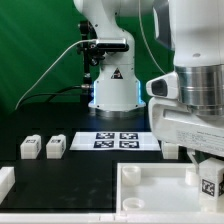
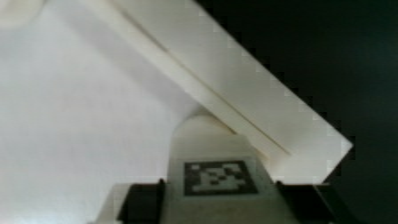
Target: Assemble one leg
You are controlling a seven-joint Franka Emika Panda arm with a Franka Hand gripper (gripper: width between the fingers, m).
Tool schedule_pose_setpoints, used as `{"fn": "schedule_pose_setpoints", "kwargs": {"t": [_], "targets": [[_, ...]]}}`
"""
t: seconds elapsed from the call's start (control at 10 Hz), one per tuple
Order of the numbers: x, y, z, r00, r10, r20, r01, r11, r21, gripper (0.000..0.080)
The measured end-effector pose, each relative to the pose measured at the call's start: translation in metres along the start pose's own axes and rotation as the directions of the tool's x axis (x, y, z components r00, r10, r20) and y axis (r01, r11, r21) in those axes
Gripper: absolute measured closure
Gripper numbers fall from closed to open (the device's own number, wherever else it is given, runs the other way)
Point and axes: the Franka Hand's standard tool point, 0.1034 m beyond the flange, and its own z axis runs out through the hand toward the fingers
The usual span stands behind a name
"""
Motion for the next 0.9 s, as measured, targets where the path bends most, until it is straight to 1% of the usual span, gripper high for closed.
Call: {"fn": "schedule_pose_setpoints", "kwargs": {"t": [0.1,0.2,0.3,0.4,0.5,0.6,0.7,0.8,0.9], "targets": [[-0.0003,-0.0005,0.0006,0.991,0.13,0.018,-0.13,0.991,0.016,0.0503],[-0.0022,-0.0024,0.0023,0.947,0.319,0.05,-0.321,0.946,0.04,0.0503],[-0.0026,-0.0047,0.0033,0.848,0.52,0.098,-0.527,0.848,0.063,0.0502],[-0.0029,-0.006,0.0038,0.764,0.632,0.134,-0.643,0.763,0.068,0.0502],[-0.0029,-0.0065,0.0043,0.689,0.71,0.146,-0.722,0.689,0.057,0.0502],[-0.0022,-0.0067,0.004,0.652,0.743,0.148,-0.756,0.653,0.053,0.0502],[-0.0011,-0.0067,0.0035,0.592,0.791,0.151,-0.804,0.593,0.044,0.0502],[0.0003,-0.0067,0.0031,0.562,0.814,0.15,-0.826,0.562,0.043,0.0502],[-0.0003,-0.0064,0.004,0.571,0.807,0.149,-0.819,0.572,0.043,0.0502]]}}
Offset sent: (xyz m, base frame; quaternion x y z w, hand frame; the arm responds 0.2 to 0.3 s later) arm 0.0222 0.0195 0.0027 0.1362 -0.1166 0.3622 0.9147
